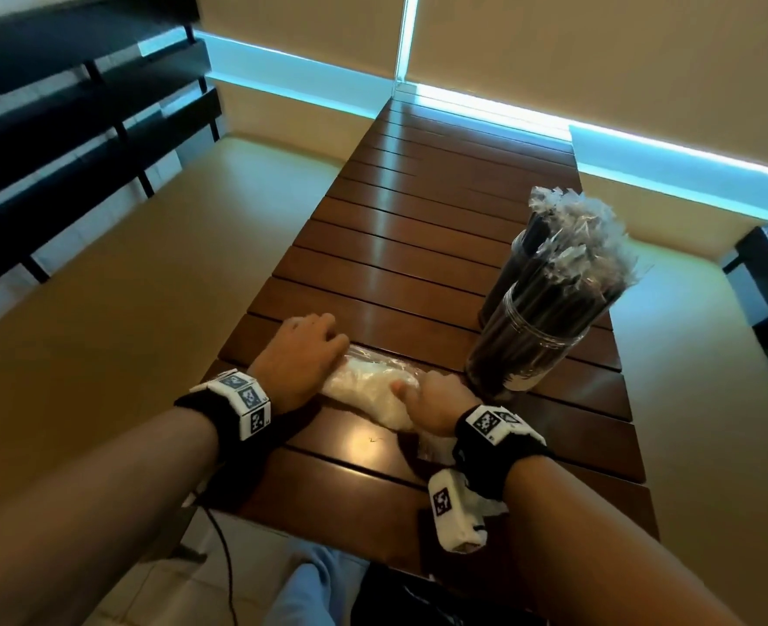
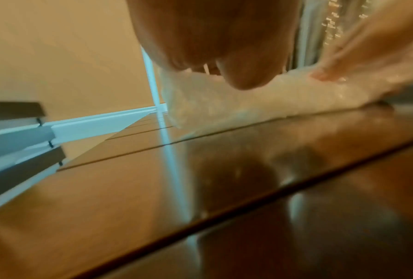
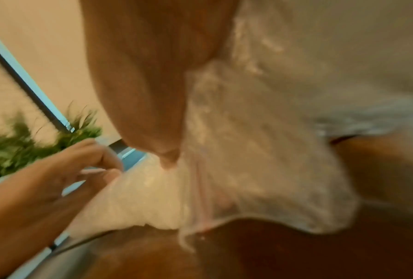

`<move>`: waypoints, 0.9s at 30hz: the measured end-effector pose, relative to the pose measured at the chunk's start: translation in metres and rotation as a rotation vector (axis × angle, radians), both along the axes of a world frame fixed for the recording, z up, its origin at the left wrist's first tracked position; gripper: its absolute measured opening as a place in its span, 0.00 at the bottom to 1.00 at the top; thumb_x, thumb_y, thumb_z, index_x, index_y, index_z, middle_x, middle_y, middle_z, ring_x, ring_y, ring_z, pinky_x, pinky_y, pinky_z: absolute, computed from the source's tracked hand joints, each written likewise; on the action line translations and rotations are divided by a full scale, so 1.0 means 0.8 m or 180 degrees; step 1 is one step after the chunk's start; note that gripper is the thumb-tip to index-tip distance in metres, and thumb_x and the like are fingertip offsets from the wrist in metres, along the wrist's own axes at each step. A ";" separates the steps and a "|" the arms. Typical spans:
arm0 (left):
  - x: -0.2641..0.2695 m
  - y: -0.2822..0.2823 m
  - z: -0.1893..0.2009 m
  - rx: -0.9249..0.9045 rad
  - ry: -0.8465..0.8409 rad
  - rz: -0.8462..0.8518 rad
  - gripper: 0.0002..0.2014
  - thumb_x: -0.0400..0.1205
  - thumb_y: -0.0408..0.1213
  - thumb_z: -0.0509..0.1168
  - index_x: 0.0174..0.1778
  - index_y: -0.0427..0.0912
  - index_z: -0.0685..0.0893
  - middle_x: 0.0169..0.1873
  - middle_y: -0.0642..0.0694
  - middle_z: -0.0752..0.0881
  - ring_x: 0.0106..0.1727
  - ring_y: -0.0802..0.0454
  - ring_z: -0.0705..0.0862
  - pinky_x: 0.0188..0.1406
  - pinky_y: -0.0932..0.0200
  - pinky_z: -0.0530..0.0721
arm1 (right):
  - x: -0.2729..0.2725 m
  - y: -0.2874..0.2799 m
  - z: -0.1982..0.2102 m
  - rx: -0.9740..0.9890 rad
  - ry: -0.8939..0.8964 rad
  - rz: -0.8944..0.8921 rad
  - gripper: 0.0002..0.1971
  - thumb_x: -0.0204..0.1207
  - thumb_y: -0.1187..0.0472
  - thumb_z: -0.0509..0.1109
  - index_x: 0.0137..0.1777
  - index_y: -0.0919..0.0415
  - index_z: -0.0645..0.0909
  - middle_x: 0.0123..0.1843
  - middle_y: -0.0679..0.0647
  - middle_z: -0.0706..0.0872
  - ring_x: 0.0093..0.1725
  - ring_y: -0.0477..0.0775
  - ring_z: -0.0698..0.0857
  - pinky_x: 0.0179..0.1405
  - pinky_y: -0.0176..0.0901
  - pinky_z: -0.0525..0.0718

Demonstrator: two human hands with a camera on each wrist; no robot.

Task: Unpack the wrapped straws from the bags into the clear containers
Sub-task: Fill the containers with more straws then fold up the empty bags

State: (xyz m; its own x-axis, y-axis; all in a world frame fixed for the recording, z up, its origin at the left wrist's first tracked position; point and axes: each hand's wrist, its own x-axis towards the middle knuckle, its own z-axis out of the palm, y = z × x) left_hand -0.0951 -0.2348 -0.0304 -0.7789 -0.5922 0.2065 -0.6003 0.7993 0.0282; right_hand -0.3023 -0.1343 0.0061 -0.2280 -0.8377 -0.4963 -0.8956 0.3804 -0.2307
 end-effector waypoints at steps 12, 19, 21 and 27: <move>-0.008 -0.002 0.017 0.1369 -0.0138 0.0504 0.09 0.86 0.45 0.59 0.49 0.47 0.82 0.46 0.50 0.78 0.47 0.45 0.84 0.43 0.54 0.77 | 0.003 0.033 -0.003 -0.0705 0.0487 0.1228 0.37 0.75 0.29 0.62 0.80 0.44 0.60 0.74 0.52 0.73 0.57 0.67 0.86 0.52 0.58 0.83; -0.063 0.022 0.063 0.3635 0.2314 0.1541 0.22 0.81 0.50 0.54 0.59 0.39 0.84 0.57 0.36 0.87 0.59 0.39 0.85 0.58 0.44 0.83 | 0.032 0.016 0.014 -0.1928 -0.0159 -0.0097 0.11 0.78 0.57 0.63 0.59 0.52 0.79 0.50 0.51 0.83 0.49 0.62 0.86 0.40 0.47 0.78; -0.070 0.026 0.092 0.5175 0.3090 0.1273 0.32 0.83 0.62 0.57 0.64 0.34 0.82 0.55 0.34 0.86 0.55 0.38 0.84 0.56 0.43 0.84 | 0.034 0.013 0.029 -0.2188 -0.0207 0.0022 0.12 0.79 0.55 0.63 0.60 0.52 0.80 0.49 0.50 0.83 0.47 0.61 0.86 0.41 0.49 0.82; -0.068 0.033 0.137 0.3372 0.2625 0.1338 0.15 0.73 0.28 0.74 0.55 0.38 0.83 0.51 0.37 0.89 0.53 0.36 0.88 0.50 0.36 0.89 | 0.030 0.034 0.061 -0.2331 -0.0906 0.0865 0.18 0.75 0.43 0.72 0.57 0.53 0.86 0.54 0.47 0.86 0.50 0.50 0.86 0.51 0.52 0.86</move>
